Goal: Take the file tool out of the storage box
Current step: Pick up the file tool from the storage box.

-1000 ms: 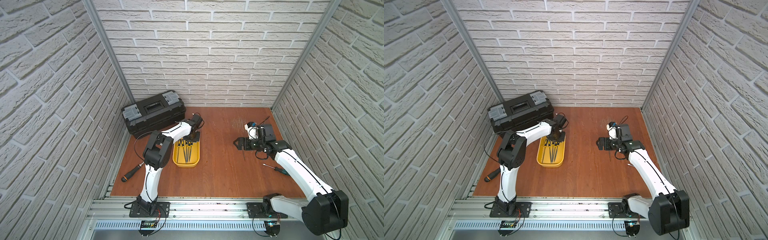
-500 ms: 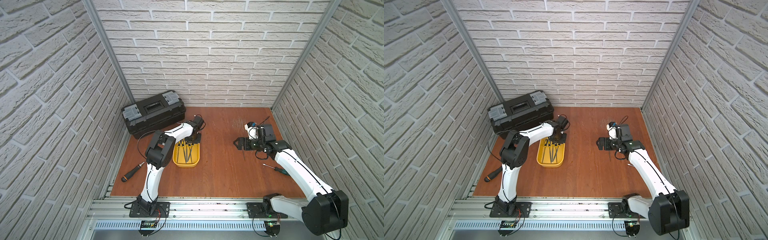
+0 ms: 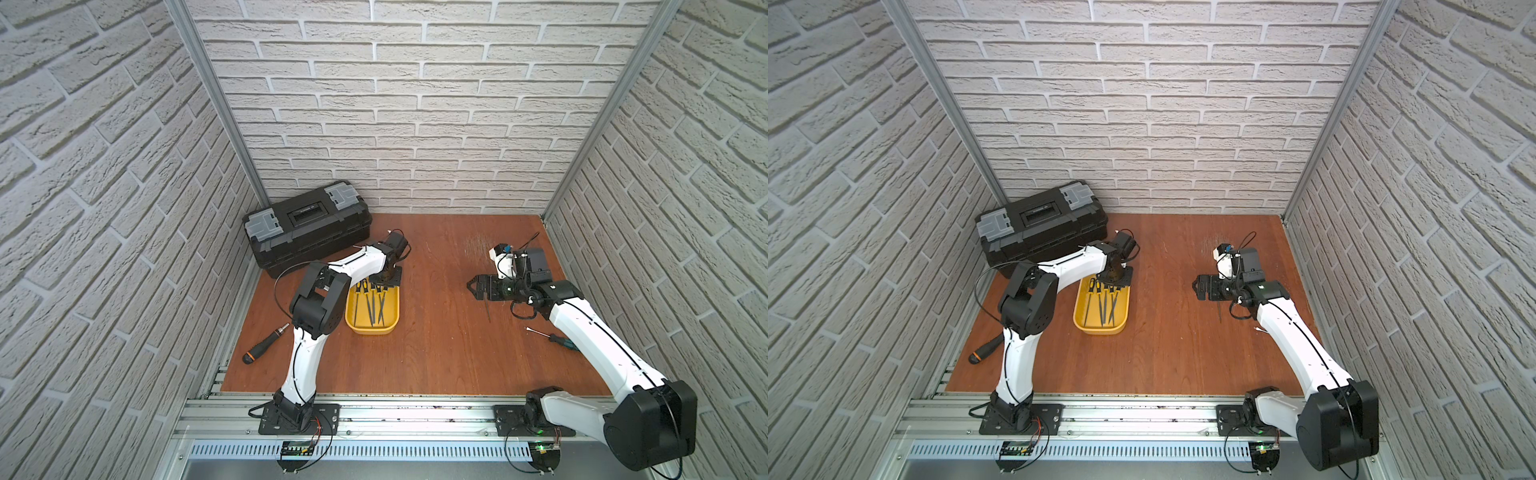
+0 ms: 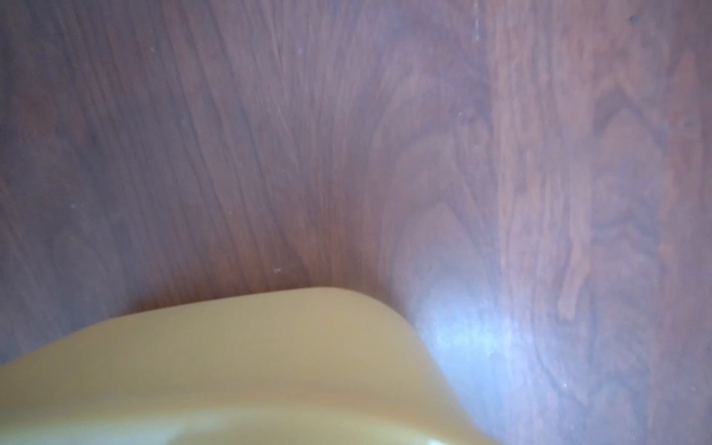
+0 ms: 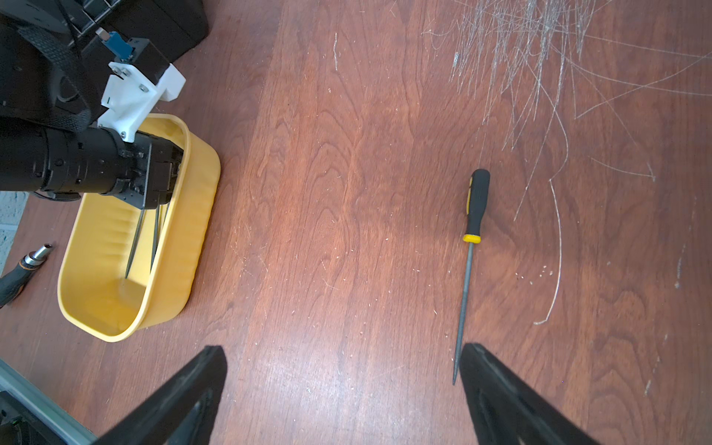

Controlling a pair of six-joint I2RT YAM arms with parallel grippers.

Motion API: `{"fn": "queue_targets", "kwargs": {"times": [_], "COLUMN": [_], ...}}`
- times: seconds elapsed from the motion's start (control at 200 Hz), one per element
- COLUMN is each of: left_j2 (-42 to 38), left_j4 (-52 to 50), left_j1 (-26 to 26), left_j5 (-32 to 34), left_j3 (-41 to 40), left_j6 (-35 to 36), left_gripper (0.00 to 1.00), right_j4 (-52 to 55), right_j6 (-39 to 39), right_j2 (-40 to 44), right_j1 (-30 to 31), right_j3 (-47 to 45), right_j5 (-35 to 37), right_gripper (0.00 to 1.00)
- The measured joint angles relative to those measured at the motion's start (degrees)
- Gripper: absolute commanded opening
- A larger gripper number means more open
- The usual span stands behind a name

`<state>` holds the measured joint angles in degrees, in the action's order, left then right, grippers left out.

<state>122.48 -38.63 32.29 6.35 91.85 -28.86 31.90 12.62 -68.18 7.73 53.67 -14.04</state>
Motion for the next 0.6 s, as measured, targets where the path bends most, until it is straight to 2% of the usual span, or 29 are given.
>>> {"fn": "queue_targets", "kwargs": {"times": [0.275,0.44,0.6], "left_j2": [-4.24,-11.93,-19.45], "left_j4": [1.44,2.43,4.66], "left_j1": [-0.24,-1.4,-3.26], "left_j5": [-0.68,-2.25,-4.24], "left_j3": [-4.52,-8.63,-11.21], "left_j6": [0.35,-0.15,-1.75], "left_gripper": [0.19,0.19,0.19], "right_j4": [-0.5,-1.05,-2.4], "right_j6": [0.0,0.07,1.97], "right_j2": [0.0,0.0,0.0], "right_j1": [0.15,1.73,6.23], "right_j3": [0.0,0.0,0.0], "right_j5": [-1.73,-2.78,-3.3], "right_gripper": [0.99,0.95,0.94]}}
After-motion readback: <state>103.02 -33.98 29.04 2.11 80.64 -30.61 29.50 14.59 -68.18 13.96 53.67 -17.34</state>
